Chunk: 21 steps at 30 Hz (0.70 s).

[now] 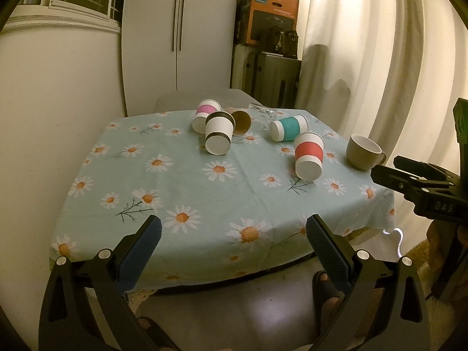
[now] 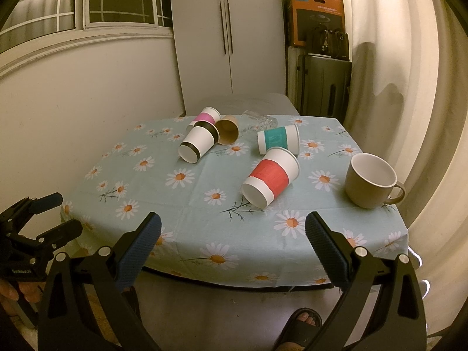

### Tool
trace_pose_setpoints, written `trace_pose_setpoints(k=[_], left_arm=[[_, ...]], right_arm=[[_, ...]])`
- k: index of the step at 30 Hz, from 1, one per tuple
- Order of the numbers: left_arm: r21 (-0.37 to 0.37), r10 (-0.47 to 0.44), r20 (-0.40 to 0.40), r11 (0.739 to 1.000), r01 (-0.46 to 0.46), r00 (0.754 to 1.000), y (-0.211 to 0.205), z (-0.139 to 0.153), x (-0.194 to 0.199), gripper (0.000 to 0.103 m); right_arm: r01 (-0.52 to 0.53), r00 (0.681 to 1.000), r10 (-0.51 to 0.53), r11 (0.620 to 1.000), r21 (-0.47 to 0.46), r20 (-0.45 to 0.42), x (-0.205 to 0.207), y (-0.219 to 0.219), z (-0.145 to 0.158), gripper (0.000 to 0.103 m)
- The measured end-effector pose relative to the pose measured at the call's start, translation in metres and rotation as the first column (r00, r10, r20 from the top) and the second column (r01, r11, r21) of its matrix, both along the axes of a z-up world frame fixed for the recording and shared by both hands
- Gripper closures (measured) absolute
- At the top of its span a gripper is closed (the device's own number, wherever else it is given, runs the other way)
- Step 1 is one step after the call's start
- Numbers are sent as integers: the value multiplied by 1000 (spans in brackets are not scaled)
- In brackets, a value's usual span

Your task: Flip cup upright

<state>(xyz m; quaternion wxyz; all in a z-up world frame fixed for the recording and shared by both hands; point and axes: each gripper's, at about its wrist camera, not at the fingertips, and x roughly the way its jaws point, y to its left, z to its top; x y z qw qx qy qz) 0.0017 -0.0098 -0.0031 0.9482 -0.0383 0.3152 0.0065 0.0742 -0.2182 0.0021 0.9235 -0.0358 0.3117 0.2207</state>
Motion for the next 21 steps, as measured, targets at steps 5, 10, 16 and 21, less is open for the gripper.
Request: trace_pose_setpoints(k=[5,10,16,21], left_arm=[[-2,-2,-2,1000,2,1000,2,0,0,7],[-17,-8,-18,1000,8,1000,5,1,7,7],[-51,-5,-78,999,1,997,16,3,31,7],[-58,-23,-130,998,16,991,21,7,59,7]], right_arm=[[1,1000,-1,1000,-2,-2,0,0,1,5],[0,1000,0,1000,-1,-19,4,3,-5,5],[0,999,0,1000,7,-51,22,2,-6,5],[-8,995,11,1000,27,-101,45,2,-7,5]])
